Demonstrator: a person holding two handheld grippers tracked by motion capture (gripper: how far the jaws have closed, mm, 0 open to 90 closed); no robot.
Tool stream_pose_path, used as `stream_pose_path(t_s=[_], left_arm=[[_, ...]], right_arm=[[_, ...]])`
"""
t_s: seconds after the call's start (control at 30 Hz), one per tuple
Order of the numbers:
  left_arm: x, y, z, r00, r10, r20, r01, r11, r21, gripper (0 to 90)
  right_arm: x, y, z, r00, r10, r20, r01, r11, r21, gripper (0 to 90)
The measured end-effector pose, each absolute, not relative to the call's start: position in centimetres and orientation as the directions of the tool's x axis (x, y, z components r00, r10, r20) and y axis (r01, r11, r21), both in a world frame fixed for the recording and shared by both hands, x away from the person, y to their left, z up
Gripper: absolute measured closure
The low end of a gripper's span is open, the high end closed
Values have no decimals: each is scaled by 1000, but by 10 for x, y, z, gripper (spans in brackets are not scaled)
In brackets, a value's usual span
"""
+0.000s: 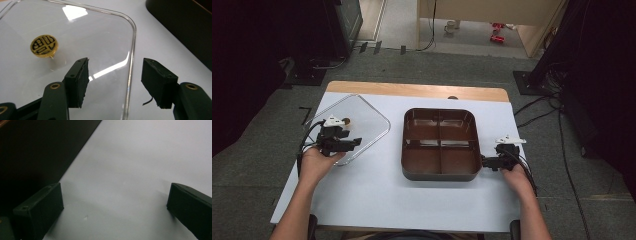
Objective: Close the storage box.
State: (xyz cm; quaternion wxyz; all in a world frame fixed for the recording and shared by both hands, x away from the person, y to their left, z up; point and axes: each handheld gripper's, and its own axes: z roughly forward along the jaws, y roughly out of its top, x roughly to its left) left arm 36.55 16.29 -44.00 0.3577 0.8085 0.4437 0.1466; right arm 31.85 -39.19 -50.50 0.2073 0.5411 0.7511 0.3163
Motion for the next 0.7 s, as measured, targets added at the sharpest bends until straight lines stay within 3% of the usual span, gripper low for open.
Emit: stream_pose_path(t_s=[0.7], left_arm=[[412,189,-444,492,869,-54,626,-310,716,410]], right_arm=[[318,-392,-505,-328,944,31,682,214,699,0]])
